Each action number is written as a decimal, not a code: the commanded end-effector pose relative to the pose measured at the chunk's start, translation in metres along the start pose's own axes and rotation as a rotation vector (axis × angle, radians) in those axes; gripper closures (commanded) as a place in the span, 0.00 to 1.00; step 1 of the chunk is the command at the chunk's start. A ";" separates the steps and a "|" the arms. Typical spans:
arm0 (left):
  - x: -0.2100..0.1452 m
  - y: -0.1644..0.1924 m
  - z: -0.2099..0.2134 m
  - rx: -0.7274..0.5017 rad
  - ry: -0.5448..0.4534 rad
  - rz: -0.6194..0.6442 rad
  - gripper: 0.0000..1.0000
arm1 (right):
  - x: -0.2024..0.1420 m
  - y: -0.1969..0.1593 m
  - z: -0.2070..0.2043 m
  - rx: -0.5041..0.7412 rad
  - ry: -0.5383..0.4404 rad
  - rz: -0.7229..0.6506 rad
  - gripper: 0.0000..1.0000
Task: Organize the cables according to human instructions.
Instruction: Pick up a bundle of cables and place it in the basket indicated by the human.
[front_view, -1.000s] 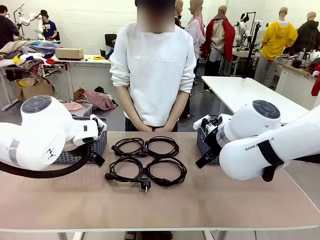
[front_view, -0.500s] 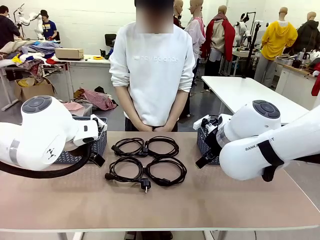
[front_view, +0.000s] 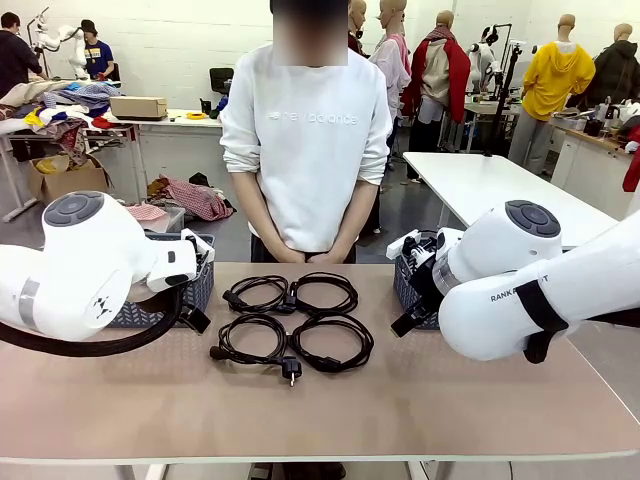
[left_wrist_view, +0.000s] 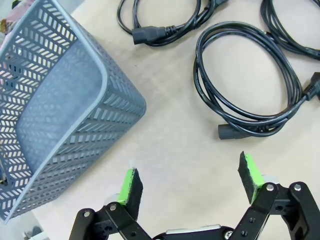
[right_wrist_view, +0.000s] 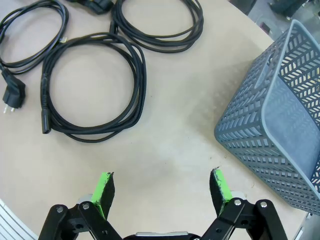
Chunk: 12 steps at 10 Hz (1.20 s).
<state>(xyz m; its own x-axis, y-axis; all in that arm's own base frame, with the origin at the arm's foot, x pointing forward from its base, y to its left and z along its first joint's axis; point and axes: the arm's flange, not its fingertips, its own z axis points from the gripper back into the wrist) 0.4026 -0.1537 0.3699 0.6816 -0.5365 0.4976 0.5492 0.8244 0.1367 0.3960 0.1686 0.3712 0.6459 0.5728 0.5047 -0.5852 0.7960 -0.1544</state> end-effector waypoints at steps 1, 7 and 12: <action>0.000 0.000 0.000 0.000 0.000 0.000 0.00 | 0.000 0.000 0.000 0.000 0.000 0.000 0.00; 0.006 0.010 0.054 -0.091 -0.047 -0.112 0.00 | 0.025 -0.026 0.047 0.114 0.000 0.100 0.00; 0.007 0.039 0.102 -0.183 -0.148 -0.142 0.00 | 0.030 -0.050 0.096 0.239 -0.127 0.152 0.00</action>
<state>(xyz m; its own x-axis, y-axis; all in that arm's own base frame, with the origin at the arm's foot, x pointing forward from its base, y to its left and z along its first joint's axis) 0.3790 -0.1208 0.4609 0.5381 -0.6109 0.5807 0.6952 0.7113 0.1040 0.3963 0.1378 0.4743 0.5165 0.6495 0.5581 -0.7420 0.6647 -0.0869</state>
